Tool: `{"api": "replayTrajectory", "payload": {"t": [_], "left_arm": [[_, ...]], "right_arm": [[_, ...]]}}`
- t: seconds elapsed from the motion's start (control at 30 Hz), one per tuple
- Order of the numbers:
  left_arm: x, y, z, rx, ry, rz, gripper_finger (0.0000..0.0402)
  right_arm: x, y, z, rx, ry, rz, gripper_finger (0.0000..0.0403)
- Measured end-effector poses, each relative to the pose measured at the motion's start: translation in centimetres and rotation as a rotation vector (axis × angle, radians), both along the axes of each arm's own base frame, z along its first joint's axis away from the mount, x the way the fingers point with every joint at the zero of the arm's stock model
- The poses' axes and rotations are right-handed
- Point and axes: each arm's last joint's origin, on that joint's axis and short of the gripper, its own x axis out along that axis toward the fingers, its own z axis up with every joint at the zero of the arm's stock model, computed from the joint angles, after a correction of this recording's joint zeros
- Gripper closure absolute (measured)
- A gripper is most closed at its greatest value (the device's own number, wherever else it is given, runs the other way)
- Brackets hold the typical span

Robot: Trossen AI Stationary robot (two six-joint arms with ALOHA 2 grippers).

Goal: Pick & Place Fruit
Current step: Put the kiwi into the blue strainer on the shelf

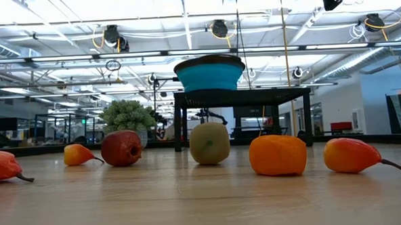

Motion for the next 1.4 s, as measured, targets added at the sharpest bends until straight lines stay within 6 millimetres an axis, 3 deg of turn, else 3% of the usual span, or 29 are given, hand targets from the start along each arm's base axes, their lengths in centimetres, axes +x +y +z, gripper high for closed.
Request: {"api": "replayTrajectory", "payload": {"t": [0.43, 0.7, 0.9, 1.4], "left_arm": [[-1.3, -5.1, -3.1, -0.031, 0.213, 0.297, 0.0380], [-1.5, -7.6, -4.9, -0.039, 0.253, 0.347, 0.0367], [-1.5, -9.0, -6.2, -0.071, 0.321, 0.388, 0.0301], [0.0, -9.9, -10.1, -0.003, 0.416, 0.442, 0.0123]], "right_arm": [[0.0, 0.0, 0.0, 0.007, 0.001, 0.000, 0.0403], [0.0, 0.0, 0.0, 0.008, 0.001, 0.000, 0.0403], [0.0, 0.0, 0.0, 0.008, 0.000, 0.000, 0.0403], [0.0, 0.0, 0.0, 0.008, 0.001, 0.000, 0.0403]]}}
